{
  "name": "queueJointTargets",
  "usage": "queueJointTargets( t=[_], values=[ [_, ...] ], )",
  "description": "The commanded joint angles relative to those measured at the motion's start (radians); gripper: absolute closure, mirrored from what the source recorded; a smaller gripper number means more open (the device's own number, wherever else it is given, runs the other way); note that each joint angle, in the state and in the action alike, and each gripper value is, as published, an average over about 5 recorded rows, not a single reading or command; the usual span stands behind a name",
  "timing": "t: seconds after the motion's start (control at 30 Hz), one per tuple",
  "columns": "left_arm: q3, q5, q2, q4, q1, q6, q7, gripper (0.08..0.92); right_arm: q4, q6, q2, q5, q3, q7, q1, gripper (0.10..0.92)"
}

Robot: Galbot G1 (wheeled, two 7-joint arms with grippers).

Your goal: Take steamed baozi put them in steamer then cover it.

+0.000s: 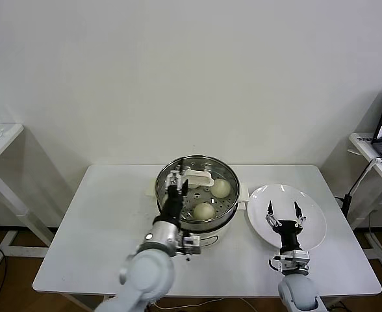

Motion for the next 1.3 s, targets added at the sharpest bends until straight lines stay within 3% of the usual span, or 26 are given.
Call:
queueJointTargets(
  t=[0.03, 0.13, 0.33, 0.53, 0.8, 1.3],
  values=[
    [-0.37, -0.808, 0.118, -0.071, 0.101, -0.156, -0.447, 0.177, 0.082, -0.033, -0.02, 0.128, -0.001, -0.036, -0.037, 0.203],
    [-0.488, -1.023, 0.128, 0.04, 0.107, -0.294, -0.489, 0.177, 0.095, -0.034, -0.028, 0.155, 0.001, -0.044, -0.049, 0.203],
    [-0.64, -1.33, 0.14, 0.214, 0.113, -0.494, -0.398, 0.177, 0.117, -0.038, -0.03, 0.177, 0.01, -0.044, -0.074, 0.203],
    [-0.725, -1.455, 0.087, 0.278, 0.155, -0.515, -0.301, 0.177, 0.135, -0.04, -0.028, 0.167, 0.026, -0.039, -0.112, 0.203],
    [-0.711, -1.405, 0.058, 0.287, 0.243, -0.581, -0.233, 0.177, 0.16, -0.065, -0.03, 0.163, 0.036, -0.03, -0.146, 0.203],
    [-0.684, -1.332, 0.043, 0.299, 0.266, -0.617, -0.217, 0.177, 0.153, -0.06, -0.053, 0.161, 0.028, -0.037, -0.15, 0.203]
  ],
)
